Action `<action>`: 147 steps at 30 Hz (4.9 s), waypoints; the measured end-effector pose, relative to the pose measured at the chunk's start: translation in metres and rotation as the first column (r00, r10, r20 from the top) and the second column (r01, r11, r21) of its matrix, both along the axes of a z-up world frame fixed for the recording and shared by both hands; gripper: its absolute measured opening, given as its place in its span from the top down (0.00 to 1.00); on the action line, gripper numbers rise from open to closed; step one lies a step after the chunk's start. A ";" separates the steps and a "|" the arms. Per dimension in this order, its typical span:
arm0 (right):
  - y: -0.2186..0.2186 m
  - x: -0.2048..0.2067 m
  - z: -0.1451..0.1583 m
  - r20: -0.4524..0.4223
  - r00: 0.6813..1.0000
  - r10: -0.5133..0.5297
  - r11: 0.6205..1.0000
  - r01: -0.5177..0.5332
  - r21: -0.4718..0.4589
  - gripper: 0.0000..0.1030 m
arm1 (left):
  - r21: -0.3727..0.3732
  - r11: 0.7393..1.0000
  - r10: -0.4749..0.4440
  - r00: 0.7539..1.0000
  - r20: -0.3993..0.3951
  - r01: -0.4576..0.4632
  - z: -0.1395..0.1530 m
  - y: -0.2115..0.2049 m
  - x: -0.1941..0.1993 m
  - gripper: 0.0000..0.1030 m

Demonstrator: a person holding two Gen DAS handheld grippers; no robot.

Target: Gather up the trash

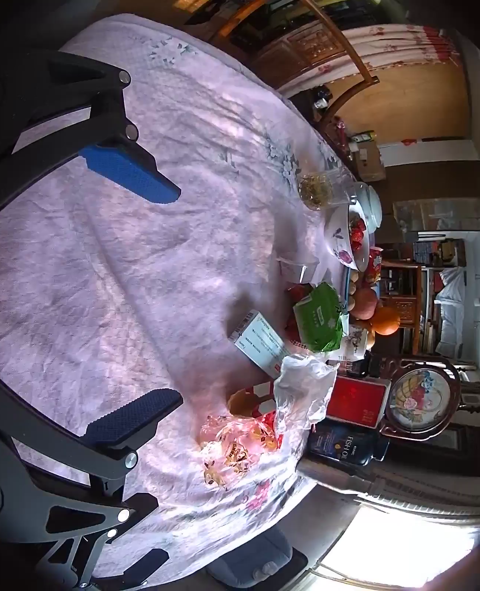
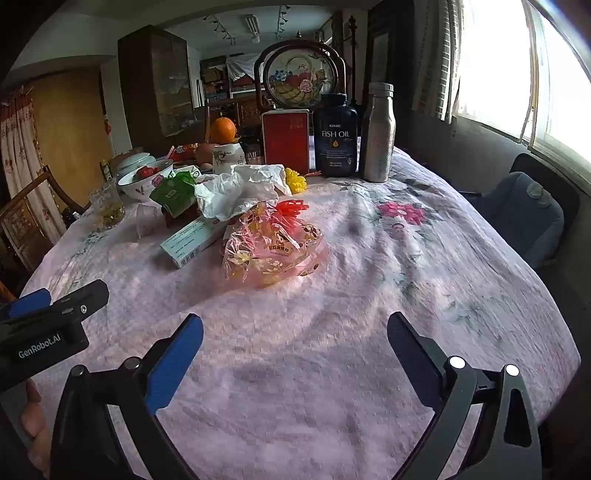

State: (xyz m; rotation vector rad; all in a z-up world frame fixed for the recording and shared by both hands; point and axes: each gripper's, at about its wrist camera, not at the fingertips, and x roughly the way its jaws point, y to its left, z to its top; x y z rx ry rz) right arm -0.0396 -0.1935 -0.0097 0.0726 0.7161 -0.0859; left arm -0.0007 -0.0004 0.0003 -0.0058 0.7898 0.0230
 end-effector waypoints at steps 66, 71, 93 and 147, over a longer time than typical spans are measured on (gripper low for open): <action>0.015 -0.005 0.001 -0.003 1.000 0.015 0.997 -0.015 -0.071 0.05 | -0.021 0.999 -0.031 0.999 0.021 0.032 0.007 -0.006 -0.007 0.06; 0.015 -0.003 0.000 -0.007 1.000 0.015 0.997 -0.015 -0.071 0.05 | -0.019 0.999 -0.031 0.999 0.020 0.031 0.007 -0.007 -0.006 0.06; 0.012 0.000 -0.005 -0.022 1.000 0.015 0.997 -0.016 -0.070 0.05 | -0.018 0.999 -0.035 0.999 0.013 0.035 0.005 -0.008 -0.008 0.06; -0.027 0.102 -0.012 -0.125 0.975 0.185 0.979 -0.172 0.107 0.79 | -0.101 0.979 -0.189 0.970 -0.152 0.175 -0.053 -0.003 0.150 0.06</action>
